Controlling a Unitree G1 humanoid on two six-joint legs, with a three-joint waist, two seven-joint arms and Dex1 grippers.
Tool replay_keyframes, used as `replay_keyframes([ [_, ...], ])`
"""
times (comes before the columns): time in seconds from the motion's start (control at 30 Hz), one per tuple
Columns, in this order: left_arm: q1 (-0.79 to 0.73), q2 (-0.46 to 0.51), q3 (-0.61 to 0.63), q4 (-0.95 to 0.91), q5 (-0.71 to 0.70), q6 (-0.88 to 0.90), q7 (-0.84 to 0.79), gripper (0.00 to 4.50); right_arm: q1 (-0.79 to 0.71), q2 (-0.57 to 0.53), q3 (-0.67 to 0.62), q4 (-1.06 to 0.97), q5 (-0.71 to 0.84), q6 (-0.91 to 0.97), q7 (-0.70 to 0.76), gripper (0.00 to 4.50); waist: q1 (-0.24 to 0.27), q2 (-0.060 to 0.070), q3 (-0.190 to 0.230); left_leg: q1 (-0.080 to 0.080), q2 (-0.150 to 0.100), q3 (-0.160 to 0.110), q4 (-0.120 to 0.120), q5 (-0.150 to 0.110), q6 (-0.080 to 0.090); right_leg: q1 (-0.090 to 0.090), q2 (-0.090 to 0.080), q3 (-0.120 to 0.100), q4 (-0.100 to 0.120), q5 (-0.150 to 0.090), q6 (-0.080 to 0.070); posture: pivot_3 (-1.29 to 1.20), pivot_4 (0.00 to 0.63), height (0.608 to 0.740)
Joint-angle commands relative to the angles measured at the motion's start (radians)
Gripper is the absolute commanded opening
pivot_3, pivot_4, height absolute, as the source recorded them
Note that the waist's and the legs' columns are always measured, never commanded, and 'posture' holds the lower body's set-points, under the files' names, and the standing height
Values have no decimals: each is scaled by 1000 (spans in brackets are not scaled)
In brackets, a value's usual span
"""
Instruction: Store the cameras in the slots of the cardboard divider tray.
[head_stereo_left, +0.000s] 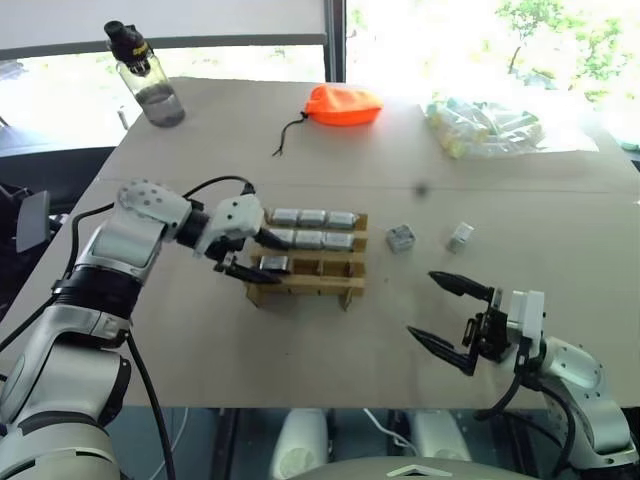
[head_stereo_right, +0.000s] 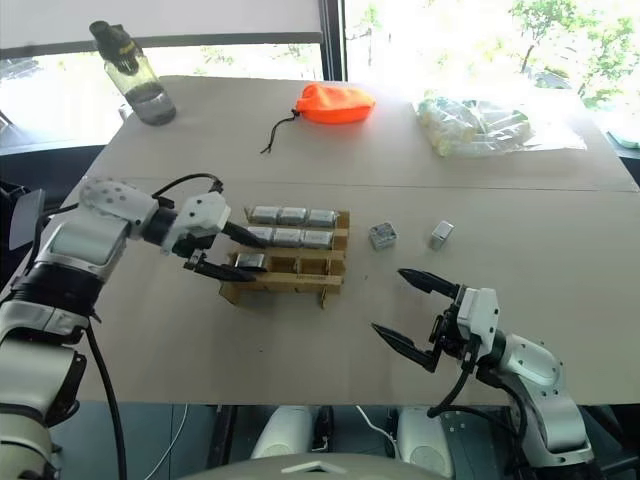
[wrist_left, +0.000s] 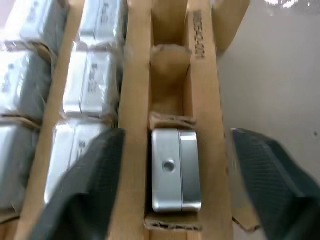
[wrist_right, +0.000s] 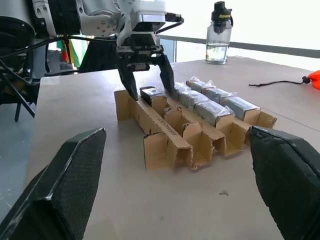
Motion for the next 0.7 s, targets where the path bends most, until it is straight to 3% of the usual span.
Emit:
replay_keyframes([
  [0.03,-10,37,46,-68,-66,45,-3,4467,-2,7,-12,-9,-4,-17,-27,4500,0,0,0,0,0,0,0,0,0,0,0,0,0,0,0,0,150,726],
  [0.3,107,65,220,-223,-171,180,22,4467,-33,76,-37,-10,-129,92,-322,4500,-6,0,0,1,0,1,0,0,0,-1,0,1,0,0,0,0,150,726],
  [0.53,270,85,383,-432,-278,304,99,4467,-129,210,-47,-71,-266,367,-714,4500,-4,0,0,0,2,1,0,0,0,-1,-1,3,1,0,0,0,150,726],
  [0.7,370,85,498,-568,-329,359,198,4467,-237,282,-51,-91,-308,550,-879,4500,-5,0,0,0,2,1,0,0,0,-2,-1,4,1,0,0,0,150,726],
])
